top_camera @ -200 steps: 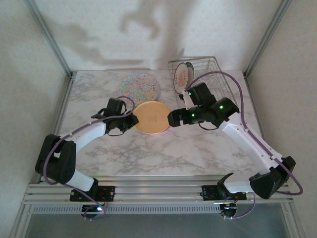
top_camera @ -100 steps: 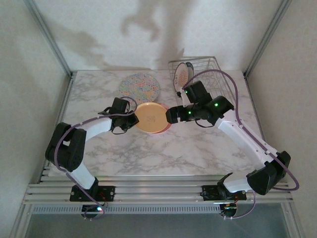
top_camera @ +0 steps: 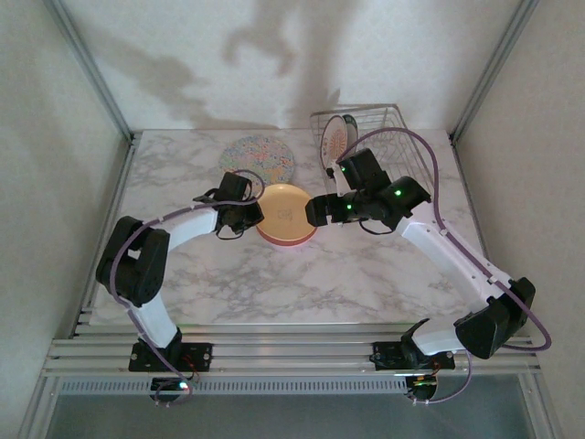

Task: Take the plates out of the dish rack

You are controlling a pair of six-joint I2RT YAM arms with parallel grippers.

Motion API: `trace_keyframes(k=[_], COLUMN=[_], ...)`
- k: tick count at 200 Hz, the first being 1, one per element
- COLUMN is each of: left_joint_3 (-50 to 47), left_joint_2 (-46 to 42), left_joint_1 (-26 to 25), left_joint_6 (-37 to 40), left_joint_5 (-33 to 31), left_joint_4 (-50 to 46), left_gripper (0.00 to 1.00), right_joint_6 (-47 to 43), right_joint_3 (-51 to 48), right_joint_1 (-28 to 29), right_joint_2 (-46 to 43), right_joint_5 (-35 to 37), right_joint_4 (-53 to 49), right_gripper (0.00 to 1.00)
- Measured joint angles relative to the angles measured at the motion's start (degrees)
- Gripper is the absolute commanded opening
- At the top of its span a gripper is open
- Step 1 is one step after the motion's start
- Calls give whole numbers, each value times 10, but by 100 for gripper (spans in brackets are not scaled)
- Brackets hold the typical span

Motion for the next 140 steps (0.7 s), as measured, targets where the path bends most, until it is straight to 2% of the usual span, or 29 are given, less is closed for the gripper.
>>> trace_keyframes(k=[92, 104, 128, 140], left_joint_3=[2, 2, 6, 10], left_joint_2=[16, 16, 17, 18], left_joint_1=[-2, -2, -2, -3], left_joint_6=[2, 2, 1, 3], left_joint_5=[-3, -4, -2, -3], left_joint_4=[-13, -12, -12, -14], left_gripper=[3, 8, 28, 35], right_joint_6=[2, 2, 2, 2], right_joint_3=[0, 0, 0, 0], right_joint_1=[0, 0, 0, 0], right_joint_2=[2, 2, 3, 3], right_joint_5=[0, 0, 0, 0], right_joint_4=[0, 0, 0, 0], right_gripper=[93, 93, 93, 93])
